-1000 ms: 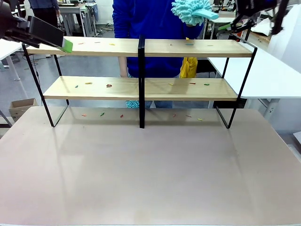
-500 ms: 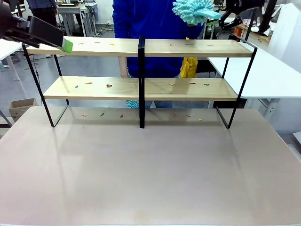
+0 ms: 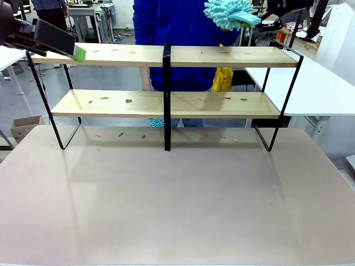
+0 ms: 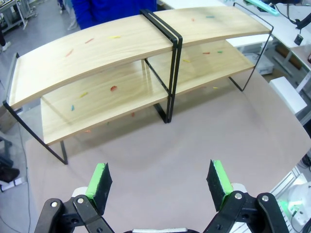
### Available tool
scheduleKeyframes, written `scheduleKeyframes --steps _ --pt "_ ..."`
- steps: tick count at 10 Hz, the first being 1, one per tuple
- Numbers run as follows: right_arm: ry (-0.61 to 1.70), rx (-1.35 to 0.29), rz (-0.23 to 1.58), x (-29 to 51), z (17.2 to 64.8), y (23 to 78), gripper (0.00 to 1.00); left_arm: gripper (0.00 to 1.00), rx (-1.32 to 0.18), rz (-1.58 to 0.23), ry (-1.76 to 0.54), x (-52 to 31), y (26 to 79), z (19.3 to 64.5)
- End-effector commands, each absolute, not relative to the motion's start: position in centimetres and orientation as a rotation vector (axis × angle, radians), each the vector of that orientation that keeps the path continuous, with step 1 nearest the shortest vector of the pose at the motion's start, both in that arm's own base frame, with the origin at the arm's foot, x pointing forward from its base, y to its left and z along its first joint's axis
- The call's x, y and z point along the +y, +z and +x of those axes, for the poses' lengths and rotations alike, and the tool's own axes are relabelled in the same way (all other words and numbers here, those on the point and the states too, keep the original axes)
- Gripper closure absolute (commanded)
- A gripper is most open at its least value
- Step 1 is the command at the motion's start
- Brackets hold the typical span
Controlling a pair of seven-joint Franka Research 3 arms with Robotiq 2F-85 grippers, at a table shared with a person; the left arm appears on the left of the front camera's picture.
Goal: Clean the shelves.
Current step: Pick up the Duster when the human hands it over.
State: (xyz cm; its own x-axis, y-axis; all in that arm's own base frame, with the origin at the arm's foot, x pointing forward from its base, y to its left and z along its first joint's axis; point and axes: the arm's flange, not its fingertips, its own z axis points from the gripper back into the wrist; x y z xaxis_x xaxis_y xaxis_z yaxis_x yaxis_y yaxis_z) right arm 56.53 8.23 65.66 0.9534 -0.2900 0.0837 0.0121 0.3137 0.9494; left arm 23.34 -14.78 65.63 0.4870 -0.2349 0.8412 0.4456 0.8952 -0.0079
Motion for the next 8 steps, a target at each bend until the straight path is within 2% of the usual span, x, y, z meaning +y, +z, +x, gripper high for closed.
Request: scheduleKeyframes --steps 1,2,3,8 --pt "-0.171 -0.269 1.255 8.3 56.0 65.0 1.00 0.00 -0.983 -0.235 -0.418 -14.7 65.6 23.2" --pt "-0.172 -0.259 1.256 8.4 56.1 64.7 0.84 0.00 -0.983 -0.235 -0.418 -14.7 65.6 23.2" --pt "-0.170 -0.252 1.252 8.6 56.1 64.6 1.00 0.00 -0.983 -0.235 -0.418 -14.7 65.6 23.2" --pt "-0.126 -0.245 1.236 8.6 55.0 65.2 1.00 0.00 -0.983 -0.235 -0.418 -14.7 65.6 23.2"
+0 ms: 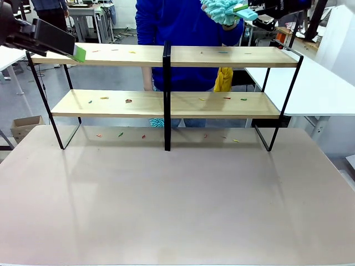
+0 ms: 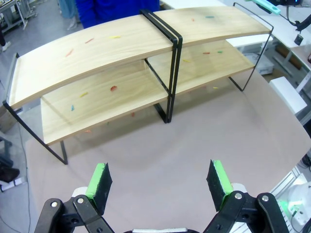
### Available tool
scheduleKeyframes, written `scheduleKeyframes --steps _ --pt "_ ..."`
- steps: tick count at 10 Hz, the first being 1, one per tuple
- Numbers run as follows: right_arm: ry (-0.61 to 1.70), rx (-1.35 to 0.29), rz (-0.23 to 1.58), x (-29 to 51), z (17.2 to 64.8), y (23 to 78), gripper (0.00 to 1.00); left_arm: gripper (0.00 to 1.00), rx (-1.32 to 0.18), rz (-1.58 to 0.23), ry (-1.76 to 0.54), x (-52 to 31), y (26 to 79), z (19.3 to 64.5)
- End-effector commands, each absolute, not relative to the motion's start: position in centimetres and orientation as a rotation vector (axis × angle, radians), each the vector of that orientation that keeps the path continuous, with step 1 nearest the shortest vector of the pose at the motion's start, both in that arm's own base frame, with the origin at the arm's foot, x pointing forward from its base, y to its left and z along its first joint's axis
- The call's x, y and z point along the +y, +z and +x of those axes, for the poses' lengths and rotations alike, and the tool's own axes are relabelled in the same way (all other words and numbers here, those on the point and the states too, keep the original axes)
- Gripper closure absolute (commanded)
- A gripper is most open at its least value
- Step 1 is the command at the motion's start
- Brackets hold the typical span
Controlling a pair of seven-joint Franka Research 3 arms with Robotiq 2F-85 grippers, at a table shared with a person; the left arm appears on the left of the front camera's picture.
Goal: Clean the shelves.
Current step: Pick up the Duster when the human hands it over.
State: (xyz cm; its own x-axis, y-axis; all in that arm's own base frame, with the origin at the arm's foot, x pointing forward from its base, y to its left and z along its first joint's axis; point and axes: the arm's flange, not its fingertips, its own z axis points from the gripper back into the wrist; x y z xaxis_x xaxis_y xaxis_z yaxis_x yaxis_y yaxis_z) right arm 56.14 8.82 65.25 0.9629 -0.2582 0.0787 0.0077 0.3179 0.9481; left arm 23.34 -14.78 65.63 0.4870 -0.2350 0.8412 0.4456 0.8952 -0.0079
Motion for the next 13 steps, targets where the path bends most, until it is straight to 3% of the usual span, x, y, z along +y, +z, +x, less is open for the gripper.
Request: scheduleKeyframes --steps 1,3,4,7,9,10,11,12,13 --pt "-0.120 -0.253 1.222 8.7 54.0 65.8 1.00 0.00 -0.983 -0.235 -0.418 -14.7 65.6 23.2" --pt "0.014 -0.190 1.164 8.6 48.7 68.3 1.00 0.00 -0.983 -0.235 -0.418 -14.7 65.6 23.2" --pt "0.079 -0.173 1.002 7.5 43.0 70.0 1.00 0.00 -0.983 -0.235 -0.418 -14.7 65.6 23.2" --pt "0.355 -0.085 0.908 1.9 29.4 70.5 1.00 0.00 -0.983 -0.235 -0.418 -14.7 65.6 23.2" --pt "0.255 -0.057 0.758 0.1 26.0 67.5 1.00 0.00 -0.983 -0.235 -0.418 -14.7 65.6 23.2" --pt "0.165 -0.138 0.650 -0.2 25.8 66.5 1.00 0.00 -0.983 -0.235 -0.418 -14.7 65.6 23.2" --pt "0.293 -0.016 0.826 0.6 24.6 69.8 1.00 0.00 -0.983 -0.235 -0.418 -14.7 65.6 23.2" --pt "0.293 -0.016 0.826 0.6 24.6 69.8 1.00 0.00 -0.983 -0.235 -0.418 -14.7 65.6 23.2" --pt "0.236 -0.035 0.744 -0.6 23.9 68.1 0.88 0.00 -0.983 -0.235 -0.418 -14.7 65.6 23.2"
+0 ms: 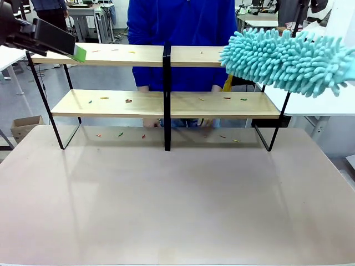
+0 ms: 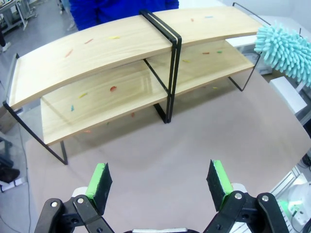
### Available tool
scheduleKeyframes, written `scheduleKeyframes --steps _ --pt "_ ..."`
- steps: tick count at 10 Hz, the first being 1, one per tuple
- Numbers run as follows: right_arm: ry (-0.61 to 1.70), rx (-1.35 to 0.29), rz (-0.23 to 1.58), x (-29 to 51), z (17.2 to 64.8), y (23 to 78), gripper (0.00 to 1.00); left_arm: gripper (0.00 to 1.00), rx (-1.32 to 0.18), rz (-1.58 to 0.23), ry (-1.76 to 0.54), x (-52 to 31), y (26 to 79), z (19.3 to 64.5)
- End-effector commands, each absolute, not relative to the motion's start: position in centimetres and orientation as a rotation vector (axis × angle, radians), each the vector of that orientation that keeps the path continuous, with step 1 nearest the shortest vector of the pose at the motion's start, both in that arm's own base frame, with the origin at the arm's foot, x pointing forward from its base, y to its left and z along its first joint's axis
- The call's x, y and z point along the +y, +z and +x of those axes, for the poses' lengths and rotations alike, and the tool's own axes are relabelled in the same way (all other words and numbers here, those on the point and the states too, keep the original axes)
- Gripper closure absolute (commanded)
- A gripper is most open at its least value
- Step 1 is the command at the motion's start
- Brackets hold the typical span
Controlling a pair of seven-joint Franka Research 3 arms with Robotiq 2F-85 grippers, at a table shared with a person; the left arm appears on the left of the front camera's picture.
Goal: Clean the shelves.
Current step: Pick up the Duster when the human hands it over.
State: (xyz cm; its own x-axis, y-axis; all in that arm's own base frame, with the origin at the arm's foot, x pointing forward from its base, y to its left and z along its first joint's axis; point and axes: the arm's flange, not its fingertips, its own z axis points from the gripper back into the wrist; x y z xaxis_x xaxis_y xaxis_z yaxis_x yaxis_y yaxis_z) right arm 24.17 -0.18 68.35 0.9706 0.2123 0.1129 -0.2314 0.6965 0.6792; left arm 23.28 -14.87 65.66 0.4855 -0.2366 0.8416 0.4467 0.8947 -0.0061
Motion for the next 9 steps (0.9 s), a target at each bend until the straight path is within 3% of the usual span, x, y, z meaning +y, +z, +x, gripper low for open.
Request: scheduleKeyframes --steps 1,3,5,9 --pt "0.270 0.017 0.706 0.7 25.8 67.5 0.88 0.00 -0.983 -0.235 -0.418 -14.7 65.6 23.2" --pt "0.327 0.136 0.563 2.4 26.9 64.6 0.88 0.00 -0.983 -0.235 -0.418 -14.7 65.6 23.2" --pt "0.429 0.275 0.402 1.5 24.8 60.9 0.88 0.00 -0.983 -0.235 -0.418 -14.7 65.6 23.2" --pt "0.536 0.090 0.487 -9.4 16.2 58.6 0.88 0.00 -0.983 -0.235 -0.418 -14.7 65.6 23.2"
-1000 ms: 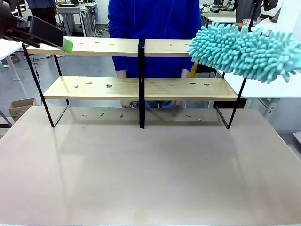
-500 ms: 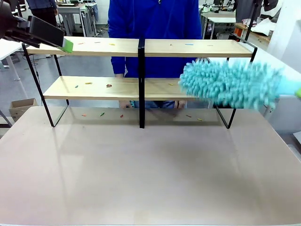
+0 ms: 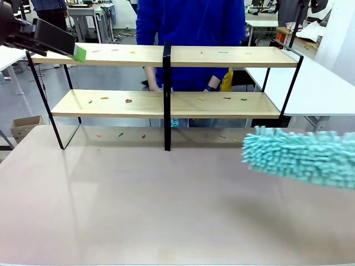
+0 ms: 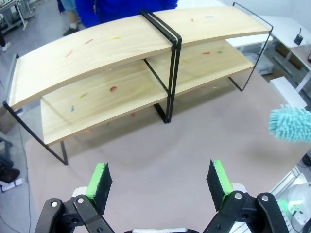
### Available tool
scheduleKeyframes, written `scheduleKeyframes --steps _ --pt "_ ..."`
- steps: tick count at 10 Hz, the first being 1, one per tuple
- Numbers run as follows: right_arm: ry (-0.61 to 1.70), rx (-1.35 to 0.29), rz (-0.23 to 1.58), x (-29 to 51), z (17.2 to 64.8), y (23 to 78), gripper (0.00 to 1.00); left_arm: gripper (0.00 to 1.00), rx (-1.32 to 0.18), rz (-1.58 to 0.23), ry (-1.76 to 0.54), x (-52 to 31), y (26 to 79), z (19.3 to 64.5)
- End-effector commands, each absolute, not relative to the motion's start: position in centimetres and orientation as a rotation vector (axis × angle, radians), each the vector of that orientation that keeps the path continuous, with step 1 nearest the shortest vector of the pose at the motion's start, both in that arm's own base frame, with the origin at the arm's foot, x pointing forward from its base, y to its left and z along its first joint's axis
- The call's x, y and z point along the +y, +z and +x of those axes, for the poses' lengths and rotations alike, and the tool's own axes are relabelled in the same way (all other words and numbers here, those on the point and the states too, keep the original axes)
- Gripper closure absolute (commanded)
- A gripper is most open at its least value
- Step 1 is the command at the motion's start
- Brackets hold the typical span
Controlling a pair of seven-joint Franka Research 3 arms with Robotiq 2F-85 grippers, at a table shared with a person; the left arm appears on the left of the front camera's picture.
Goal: Clean the shelves.
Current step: Pick up the Duster when the human hands it over.
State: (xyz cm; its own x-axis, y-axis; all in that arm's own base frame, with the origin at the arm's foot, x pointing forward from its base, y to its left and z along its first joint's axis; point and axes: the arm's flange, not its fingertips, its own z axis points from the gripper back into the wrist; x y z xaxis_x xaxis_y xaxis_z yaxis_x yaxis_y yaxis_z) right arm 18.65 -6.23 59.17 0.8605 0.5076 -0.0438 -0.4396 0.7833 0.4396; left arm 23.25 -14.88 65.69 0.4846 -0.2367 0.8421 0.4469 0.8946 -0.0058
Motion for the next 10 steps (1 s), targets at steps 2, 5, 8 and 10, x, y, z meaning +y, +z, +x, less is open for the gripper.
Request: scheduleKeyframes --steps 2,5,8,10 --pt "0.345 -0.054 0.647 -15.0 13.7 57.3 0.88 0.00 -0.983 -0.235 -0.418 -14.7 65.6 23.2" --pt "0.264 -0.571 0.900 -19.5 12.8 55.2 0.88 0.00 -0.983 -0.235 -0.418 -14.7 65.6 23.2" --pt "0.165 -0.481 0.907 -21.7 12.4 55.6 0.88 0.00 -0.983 -0.235 -0.418 -14.7 65.6 23.2" --pt "0.165 -0.481 0.907 -21.7 12.4 55.6 0.88 0.00 -0.983 -0.235 -0.418 -14.7 65.6 23.2"
